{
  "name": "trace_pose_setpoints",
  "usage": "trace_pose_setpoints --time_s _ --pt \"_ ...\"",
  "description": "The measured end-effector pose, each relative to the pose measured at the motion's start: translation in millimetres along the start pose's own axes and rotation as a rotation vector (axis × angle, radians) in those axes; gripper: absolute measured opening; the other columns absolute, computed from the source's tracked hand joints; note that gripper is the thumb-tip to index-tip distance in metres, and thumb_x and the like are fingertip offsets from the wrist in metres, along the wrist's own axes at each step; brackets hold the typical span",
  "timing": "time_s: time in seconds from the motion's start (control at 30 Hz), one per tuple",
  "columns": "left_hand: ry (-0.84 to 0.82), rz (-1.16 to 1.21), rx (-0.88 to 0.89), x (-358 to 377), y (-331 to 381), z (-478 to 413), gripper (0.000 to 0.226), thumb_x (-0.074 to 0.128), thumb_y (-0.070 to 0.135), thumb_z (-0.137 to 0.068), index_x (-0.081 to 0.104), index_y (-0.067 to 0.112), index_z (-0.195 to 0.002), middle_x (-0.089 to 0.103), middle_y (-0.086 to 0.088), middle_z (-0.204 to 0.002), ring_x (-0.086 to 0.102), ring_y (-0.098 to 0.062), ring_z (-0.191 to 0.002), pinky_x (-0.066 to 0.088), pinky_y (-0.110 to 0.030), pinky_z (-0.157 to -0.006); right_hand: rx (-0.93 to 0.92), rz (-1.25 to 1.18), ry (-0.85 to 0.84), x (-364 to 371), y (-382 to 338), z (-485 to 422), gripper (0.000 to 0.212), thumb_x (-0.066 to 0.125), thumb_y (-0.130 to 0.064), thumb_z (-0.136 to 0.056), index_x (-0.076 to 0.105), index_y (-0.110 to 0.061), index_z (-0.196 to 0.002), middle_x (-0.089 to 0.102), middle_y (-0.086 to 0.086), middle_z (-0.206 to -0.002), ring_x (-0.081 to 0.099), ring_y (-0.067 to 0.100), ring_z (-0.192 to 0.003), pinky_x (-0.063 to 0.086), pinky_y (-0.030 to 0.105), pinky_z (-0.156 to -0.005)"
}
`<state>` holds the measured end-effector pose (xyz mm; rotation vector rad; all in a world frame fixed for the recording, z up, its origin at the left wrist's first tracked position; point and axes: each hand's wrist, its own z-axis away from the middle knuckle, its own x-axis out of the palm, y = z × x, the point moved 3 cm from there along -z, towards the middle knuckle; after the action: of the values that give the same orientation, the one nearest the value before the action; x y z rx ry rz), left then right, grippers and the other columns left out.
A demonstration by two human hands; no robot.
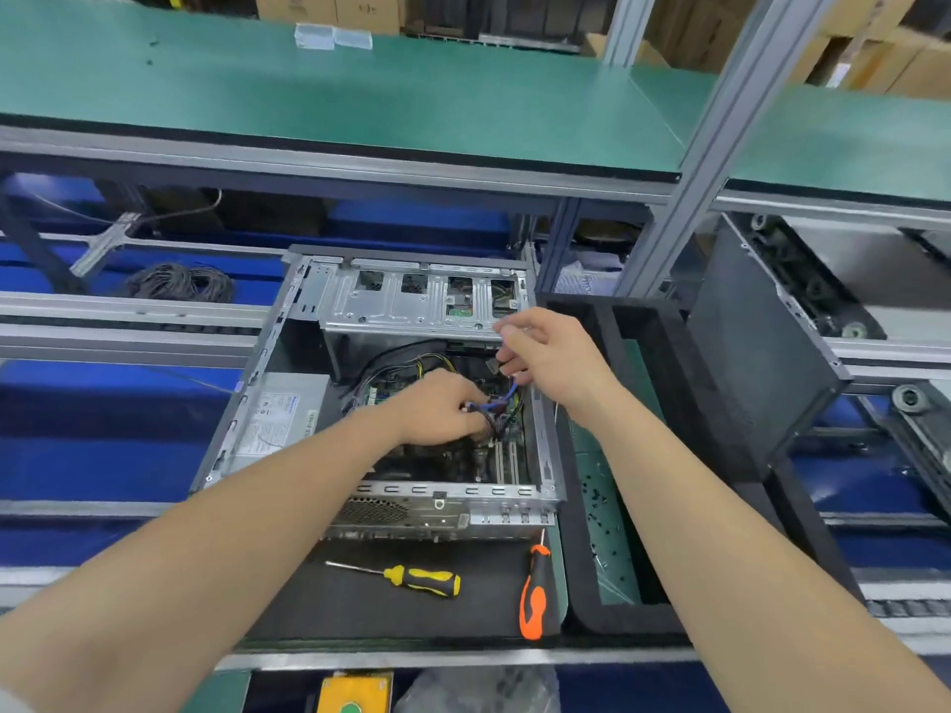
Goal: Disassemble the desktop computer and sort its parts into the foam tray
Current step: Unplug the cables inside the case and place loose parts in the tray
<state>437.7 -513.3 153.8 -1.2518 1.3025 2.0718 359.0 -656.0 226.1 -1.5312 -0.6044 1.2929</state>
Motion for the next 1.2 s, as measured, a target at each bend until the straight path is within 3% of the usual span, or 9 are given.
trace_pose_setpoints --time_s 0.1,0.23,0.33,0.63,0.7,0.8,0.93,1.0,1.2 --pt "0.083 0.083 -0.043 -14.1 -18.3 0.3 0.043 0.057 0.053 -0.099 0.067 0.021 -0.071 0.068 -0.006 -0.067 0.061 -0.023 -0.064 0.045 -0.034 -0.065 -0.008 0.020 0.030 -1.7 -0.4 -11.3 0.016 0.059 -0.023 -0.103 0.070 -0.030 -0.111 0.077 0.004 -0.089 0.072 0.015 -0.075 0.061 0.026 -0.069" --pt "0.117 0.312 -0.088 -27.0 -45.3 10.2 0.010 0.061 0.034 -0.099 0.061 0.029 -0.090 0.075 0.006 -0.073 0.064 -0.004 -0.064 0.045 -0.030 -0.066 -0.001 0.208 0.068 -4.9 6.4 -21.9 0.026 0.061 -0.025 -0.102 0.072 -0.029 -0.125 0.077 -0.002 -0.089 0.074 0.011 -0.077 0.064 0.032 -0.079" --pt "0.130 0.327 -0.067 -32.4 -55.4 20.2 0.004 0.063 0.037 -0.096 0.062 0.033 -0.096 0.075 0.013 -0.076 0.065 0.000 -0.066 0.043 -0.026 -0.065 0.006 0.439 0.012 -4.3 5.3 -23.4 0.015 0.063 -0.028 -0.101 0.078 -0.030 -0.099 0.076 -0.007 -0.076 0.073 0.006 -0.066 0.065 0.032 -0.073" --pt "0.141 0.529 -0.367 -27.5 -60.9 21.9 0.061 0.053 0.065 -0.082 0.068 0.016 -0.048 0.077 0.010 -0.069 0.072 -0.010 -0.082 0.049 -0.031 -0.080 0.140 1.399 -0.671 85.9 25.8 -20.0 0.016 0.052 -0.005 -0.100 0.063 -0.009 -0.111 0.064 0.008 -0.115 0.059 0.022 -0.074 0.050 0.031 -0.056" --pt "0.148 0.535 -0.385 -28.1 -60.6 21.5 0.067 0.050 0.076 -0.082 0.068 0.023 -0.046 0.076 0.011 -0.068 0.070 -0.010 -0.079 0.047 -0.031 -0.077 0.195 1.536 -0.826 100.9 40.3 -14.8 0.028 0.053 -0.009 -0.102 0.059 -0.006 -0.129 0.061 0.007 -0.123 0.061 0.023 -0.092 0.057 0.034 -0.075" --pt "0.256 0.414 -0.402 -29.7 -63.3 21.6 0.069 0.043 0.067 -0.098 0.068 0.018 -0.056 0.074 0.008 -0.061 0.068 -0.007 -0.072 0.051 -0.032 -0.077 0.200 1.557 -0.633 102.8 52.2 -13.4 0.041 0.055 -0.009 -0.101 0.052 -0.005 -0.142 0.047 0.016 -0.140 0.054 0.031 -0.125 0.051 0.039 -0.090" --pt "0.404 0.279 -0.289 -33.9 -65.9 22.2 0.023 0.044 0.021 -0.105 0.064 0.012 -0.101 0.074 -0.004 -0.082 0.071 -0.022 -0.077 0.055 -0.039 -0.081 0.128 1.438 -0.514 100.5 48.6 -1.6 0.038 0.063 -0.001 -0.093 0.059 -0.003 -0.131 0.048 0.015 -0.134 0.057 0.035 -0.121 0.053 0.042 -0.088" --pt "0.313 0.299 -0.195 -31.8 -58.5 22.0 0.032 0.044 0.006 -0.099 0.068 0.022 -0.114 0.071 0.002 -0.087 0.070 -0.020 -0.081 0.056 -0.035 -0.076 0.104 1.361 -0.523 98.4 44.8 5.8 0.032 0.065 0.005 -0.090 0.062 -0.003 -0.121 0.049 0.013 -0.130 0.057 0.034 -0.117 0.054 0.041 -0.081" --pt "-0.019 0.328 -0.143 -26.5 -48.1 21.0 0.045 0.048 0.007 -0.087 0.079 0.040 -0.090 0.076 0.007 -0.089 0.071 -0.010 -0.073 0.057 -0.029 -0.068 0.011 1.361 -0.485 89.2 35.0 11.2 0.029 0.064 0.012 -0.085 0.058 -0.010 -0.102 0.048 0.009 -0.115 0.045 0.024 -0.077 0.044 0.033 -0.066"
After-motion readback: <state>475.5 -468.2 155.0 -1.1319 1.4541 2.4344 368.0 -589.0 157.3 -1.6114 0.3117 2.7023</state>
